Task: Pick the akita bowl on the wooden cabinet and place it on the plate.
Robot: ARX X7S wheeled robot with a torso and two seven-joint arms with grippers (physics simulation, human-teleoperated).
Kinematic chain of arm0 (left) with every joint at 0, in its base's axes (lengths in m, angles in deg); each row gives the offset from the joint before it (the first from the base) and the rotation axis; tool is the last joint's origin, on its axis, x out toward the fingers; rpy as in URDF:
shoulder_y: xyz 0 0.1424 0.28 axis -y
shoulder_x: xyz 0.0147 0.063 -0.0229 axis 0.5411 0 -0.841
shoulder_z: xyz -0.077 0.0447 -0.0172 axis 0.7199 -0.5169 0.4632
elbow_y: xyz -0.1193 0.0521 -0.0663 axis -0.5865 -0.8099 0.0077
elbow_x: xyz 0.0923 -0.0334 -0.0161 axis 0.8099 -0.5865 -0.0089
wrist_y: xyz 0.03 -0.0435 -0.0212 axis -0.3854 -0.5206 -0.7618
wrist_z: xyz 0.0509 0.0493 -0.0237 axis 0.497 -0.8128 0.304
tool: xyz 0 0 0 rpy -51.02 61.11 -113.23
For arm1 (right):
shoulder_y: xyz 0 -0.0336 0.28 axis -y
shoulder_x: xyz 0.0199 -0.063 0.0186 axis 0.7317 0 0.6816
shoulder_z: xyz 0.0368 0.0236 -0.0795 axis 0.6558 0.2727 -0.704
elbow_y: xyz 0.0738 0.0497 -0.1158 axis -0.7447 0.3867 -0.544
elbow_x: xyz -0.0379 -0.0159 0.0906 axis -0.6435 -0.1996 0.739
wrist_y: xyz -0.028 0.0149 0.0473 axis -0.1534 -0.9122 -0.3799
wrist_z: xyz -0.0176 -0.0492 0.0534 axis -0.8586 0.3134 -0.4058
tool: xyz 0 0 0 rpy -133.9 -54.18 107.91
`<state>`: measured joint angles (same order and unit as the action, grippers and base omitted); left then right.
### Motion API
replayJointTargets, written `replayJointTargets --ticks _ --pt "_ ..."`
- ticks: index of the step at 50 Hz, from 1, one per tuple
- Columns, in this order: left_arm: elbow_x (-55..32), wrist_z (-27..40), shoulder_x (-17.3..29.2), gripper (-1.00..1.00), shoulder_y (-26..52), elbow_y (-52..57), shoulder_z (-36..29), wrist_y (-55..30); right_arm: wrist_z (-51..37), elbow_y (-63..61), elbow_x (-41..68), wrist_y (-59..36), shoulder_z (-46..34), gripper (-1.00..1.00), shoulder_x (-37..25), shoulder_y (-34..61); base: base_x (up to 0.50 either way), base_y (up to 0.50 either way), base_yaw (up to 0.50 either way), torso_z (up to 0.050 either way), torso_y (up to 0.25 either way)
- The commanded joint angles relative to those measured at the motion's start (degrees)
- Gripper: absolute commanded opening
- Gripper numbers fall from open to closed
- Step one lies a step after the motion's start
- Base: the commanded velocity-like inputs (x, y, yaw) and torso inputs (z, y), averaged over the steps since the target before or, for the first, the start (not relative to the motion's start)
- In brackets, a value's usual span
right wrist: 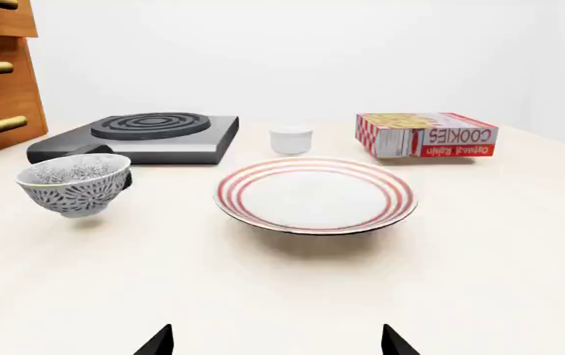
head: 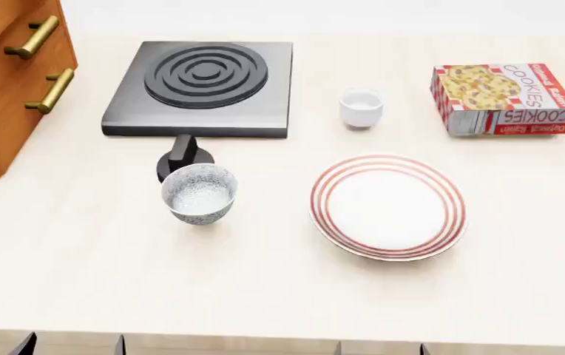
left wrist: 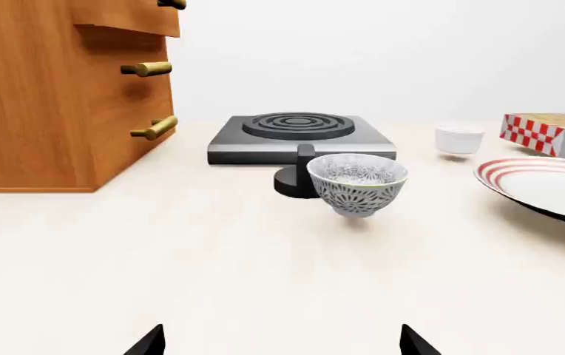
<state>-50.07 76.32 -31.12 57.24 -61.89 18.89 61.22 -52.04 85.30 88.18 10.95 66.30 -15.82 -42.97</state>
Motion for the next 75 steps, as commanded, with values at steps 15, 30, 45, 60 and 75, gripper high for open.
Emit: replayJointTargets --ticks 15,30,45,60,75 --pt "-2.88 4.0 2.9 1.0 -0.09 0.54 -3.43 -0.21 -2.51 0.52 2.29 1.62 -3.93 1.0 -3.2 0.11 0.0 0.0 0.0 0.0 0.0" --pt "-3.88 5.42 4.32 1.0 -0.4 0.98 -5.0 0.91 -3.74 0.55 3.62 1.78 -5.37 1.0 -4.35 0.16 0.0 0.0 0.0 0.011 0.0" --pt "-2.14 8.79 4.8 1.0 -0.27 1.28 -6.6 -0.86 -6.25 -1.71 3.38 2.68 -6.02 1.0 -5.28 -0.96 0.0 0.0 0.0 0.043 0.0" --pt "-1.46 10.1 6.16 1.0 -2.16 13.79 -9.09 -6.16 -8.22 -16.86 2.26 -2.3 -7.53 1.0 -7.62 -5.55 0.0 0.0 0.0 0.0 0.0" --pt "-3.92 12.66 6.81 1.0 -2.23 27.86 -7.93 -16.89 -9.2 -32.98 1.3 -7.75 -8.93 1.0 -9.54 -7.96 0.0 0.0 0.0 0.0 0.0"
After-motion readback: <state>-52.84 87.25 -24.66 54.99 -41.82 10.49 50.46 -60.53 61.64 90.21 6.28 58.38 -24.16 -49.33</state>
